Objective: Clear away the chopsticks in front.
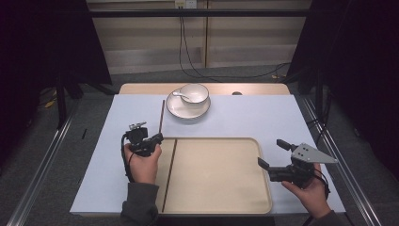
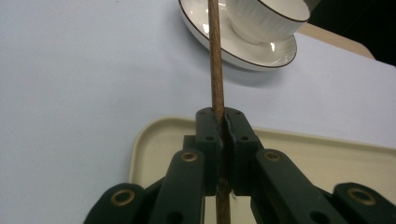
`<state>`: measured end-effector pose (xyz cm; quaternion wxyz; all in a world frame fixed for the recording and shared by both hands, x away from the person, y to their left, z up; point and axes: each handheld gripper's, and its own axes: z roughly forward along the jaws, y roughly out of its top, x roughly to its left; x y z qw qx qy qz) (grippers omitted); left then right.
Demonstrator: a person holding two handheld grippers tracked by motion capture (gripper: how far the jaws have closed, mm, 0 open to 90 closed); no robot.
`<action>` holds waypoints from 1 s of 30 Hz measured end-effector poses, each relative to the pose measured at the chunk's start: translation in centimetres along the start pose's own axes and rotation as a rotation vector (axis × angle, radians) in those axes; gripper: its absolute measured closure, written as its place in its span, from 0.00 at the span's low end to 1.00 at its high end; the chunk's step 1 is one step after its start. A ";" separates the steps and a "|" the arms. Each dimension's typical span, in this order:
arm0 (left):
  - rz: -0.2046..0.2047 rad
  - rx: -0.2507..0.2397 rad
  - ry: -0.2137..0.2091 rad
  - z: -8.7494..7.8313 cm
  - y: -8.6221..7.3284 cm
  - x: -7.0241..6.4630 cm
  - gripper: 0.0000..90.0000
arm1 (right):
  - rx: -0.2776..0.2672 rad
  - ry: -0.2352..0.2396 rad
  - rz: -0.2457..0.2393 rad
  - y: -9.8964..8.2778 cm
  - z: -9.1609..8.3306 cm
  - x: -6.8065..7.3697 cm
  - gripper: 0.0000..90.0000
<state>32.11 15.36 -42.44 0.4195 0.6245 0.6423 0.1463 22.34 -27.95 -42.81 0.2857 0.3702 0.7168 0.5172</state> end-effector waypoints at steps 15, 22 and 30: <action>-0.037 -0.009 -0.041 -2.4 -3.6 0.4 0.95 | 0.005 0.008 0.003 0.0 0.1 0.1 0.07; -0.043 0.002 -0.049 -3.2 -4.9 0.5 0.95 | 0.004 0.004 0.001 0.0 0.1 0.1 0.07; -0.056 0.007 -0.061 -3.8 -6.2 0.8 0.95 | 0.004 0.005 -0.007 0.0 0.2 0.2 0.07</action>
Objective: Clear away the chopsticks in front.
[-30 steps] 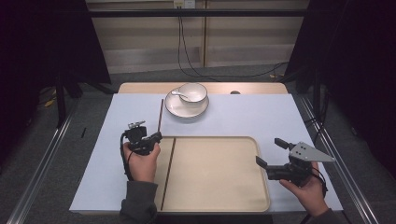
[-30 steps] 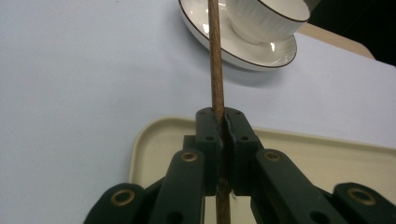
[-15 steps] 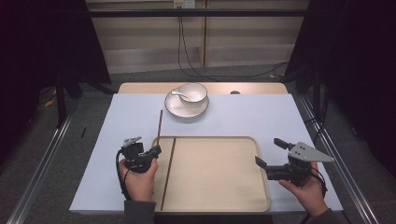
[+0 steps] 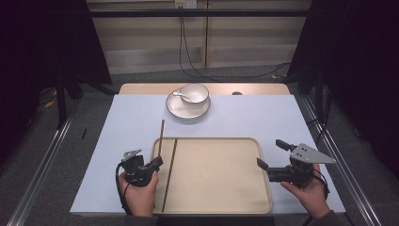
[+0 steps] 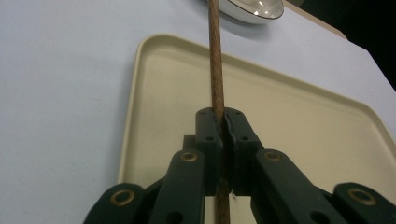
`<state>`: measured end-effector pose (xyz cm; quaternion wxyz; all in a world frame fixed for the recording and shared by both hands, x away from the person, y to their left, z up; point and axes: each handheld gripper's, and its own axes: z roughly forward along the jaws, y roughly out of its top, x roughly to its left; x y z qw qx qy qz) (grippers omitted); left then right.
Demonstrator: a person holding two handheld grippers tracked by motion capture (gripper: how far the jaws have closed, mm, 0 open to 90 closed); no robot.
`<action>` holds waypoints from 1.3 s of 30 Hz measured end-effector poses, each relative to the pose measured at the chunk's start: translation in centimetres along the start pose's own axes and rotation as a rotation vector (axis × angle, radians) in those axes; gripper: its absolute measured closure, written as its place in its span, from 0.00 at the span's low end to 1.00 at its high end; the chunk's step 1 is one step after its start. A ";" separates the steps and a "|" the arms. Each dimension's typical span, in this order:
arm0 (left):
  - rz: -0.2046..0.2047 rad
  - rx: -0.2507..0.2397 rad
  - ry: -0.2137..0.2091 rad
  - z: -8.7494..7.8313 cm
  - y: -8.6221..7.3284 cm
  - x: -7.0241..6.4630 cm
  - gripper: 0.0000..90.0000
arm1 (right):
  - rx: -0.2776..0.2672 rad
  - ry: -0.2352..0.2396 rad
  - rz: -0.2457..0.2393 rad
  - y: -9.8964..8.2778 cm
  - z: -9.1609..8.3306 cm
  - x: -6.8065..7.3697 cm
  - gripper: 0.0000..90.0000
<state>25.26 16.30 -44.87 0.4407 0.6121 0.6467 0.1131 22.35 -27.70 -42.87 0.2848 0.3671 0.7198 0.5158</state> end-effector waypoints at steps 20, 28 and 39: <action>-0.016 0.062 0.005 -0.5 -2.2 0.1 0.95 | 0.005 0.001 -0.002 0.0 0.0 0.1 0.07; -0.017 0.099 0.007 -0.4 -2.7 0.2 0.95 | -0.002 0.001 -0.002 0.1 0.0 0.0 0.07; -0.017 0.129 0.011 -0.3 -3.0 0.4 0.95 | -0.002 0.002 -0.004 0.1 0.1 0.1 0.07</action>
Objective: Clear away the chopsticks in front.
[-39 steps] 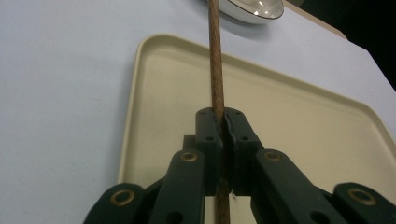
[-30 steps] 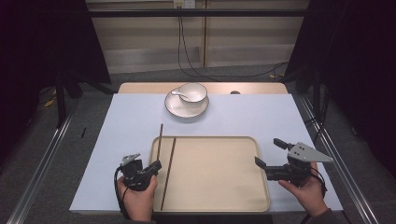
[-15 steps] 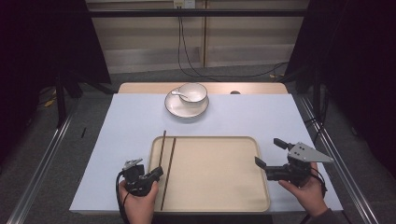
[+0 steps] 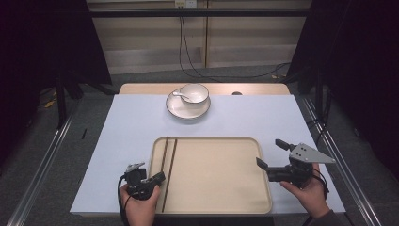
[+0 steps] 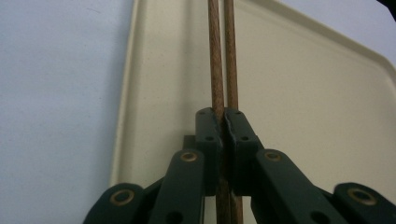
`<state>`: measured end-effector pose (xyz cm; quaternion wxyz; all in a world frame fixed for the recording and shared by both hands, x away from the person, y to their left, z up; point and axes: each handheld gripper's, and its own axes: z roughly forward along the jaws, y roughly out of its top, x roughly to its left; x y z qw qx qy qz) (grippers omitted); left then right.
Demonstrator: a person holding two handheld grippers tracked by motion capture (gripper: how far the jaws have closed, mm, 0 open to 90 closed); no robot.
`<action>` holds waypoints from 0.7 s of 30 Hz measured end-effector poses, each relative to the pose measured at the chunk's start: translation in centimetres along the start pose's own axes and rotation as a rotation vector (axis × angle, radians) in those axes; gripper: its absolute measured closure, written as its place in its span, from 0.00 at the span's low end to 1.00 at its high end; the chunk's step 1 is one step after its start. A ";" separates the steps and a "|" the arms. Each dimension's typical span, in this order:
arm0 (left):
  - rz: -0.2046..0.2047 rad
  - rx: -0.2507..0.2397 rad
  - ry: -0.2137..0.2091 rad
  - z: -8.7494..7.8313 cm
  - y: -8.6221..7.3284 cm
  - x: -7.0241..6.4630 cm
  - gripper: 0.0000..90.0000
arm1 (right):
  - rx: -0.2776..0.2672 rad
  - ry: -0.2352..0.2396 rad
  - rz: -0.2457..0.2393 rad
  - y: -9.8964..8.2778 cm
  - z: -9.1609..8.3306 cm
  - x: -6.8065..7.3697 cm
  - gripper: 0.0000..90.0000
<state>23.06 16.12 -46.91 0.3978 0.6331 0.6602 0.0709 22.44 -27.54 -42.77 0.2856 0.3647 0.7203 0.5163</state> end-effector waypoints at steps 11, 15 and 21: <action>-0.013 0.023 -0.003 0.4 -0.1 0.0 0.95 | 0.003 0.003 0.007 0.1 0.1 0.0 0.07; -0.020 0.015 0.001 0.6 -0.1 -0.1 0.94 | 0.005 0.003 0.004 0.1 0.2 0.1 0.07; 0.002 0.025 0.013 0.9 0.2 -0.4 0.93 | 0.005 0.004 0.008 0.0 0.2 -0.1 0.07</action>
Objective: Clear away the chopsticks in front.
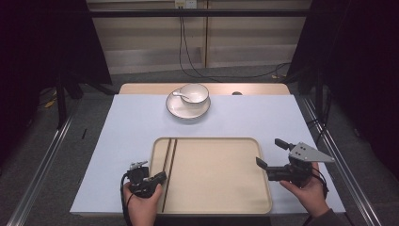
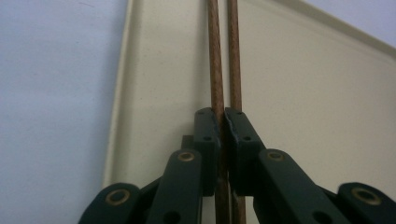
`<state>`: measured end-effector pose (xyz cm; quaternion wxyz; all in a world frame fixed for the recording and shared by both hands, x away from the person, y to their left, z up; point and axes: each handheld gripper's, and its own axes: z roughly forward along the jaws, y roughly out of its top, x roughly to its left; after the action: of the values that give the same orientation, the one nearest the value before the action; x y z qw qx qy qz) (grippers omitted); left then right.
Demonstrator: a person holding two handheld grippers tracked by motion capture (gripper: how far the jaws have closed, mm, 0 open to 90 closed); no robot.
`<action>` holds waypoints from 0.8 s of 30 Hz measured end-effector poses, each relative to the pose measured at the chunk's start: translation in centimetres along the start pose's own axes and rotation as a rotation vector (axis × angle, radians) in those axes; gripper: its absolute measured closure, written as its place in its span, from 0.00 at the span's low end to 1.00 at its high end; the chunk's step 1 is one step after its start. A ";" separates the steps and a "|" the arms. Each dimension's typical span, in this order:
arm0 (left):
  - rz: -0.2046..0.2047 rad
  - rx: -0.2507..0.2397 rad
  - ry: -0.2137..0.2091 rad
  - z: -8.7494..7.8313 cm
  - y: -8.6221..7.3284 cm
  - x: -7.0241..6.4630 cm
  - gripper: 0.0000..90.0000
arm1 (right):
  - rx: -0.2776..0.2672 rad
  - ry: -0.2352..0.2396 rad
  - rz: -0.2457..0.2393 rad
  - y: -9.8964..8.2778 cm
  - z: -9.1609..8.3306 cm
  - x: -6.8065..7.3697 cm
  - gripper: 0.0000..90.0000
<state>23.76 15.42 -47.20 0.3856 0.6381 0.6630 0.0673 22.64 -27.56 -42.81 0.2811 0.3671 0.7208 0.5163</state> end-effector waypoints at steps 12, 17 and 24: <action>0.004 -0.019 -0.005 0.0 0.2 -0.3 0.86 | 0.001 -0.002 -0.003 0.0 0.1 0.0 0.07; 0.024 -0.054 -0.040 -0.4 1.1 -0.5 0.77 | -0.002 -0.004 0.006 0.0 -0.1 -0.1 0.07; 0.079 -0.130 -0.085 -0.8 2.9 -0.7 0.64 | -0.006 -0.008 0.000 0.1 -0.3 0.0 0.07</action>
<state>25.51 15.58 -44.66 0.4510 0.6397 0.6147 0.0980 22.42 -27.66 -42.66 0.2854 0.3684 0.7180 0.5170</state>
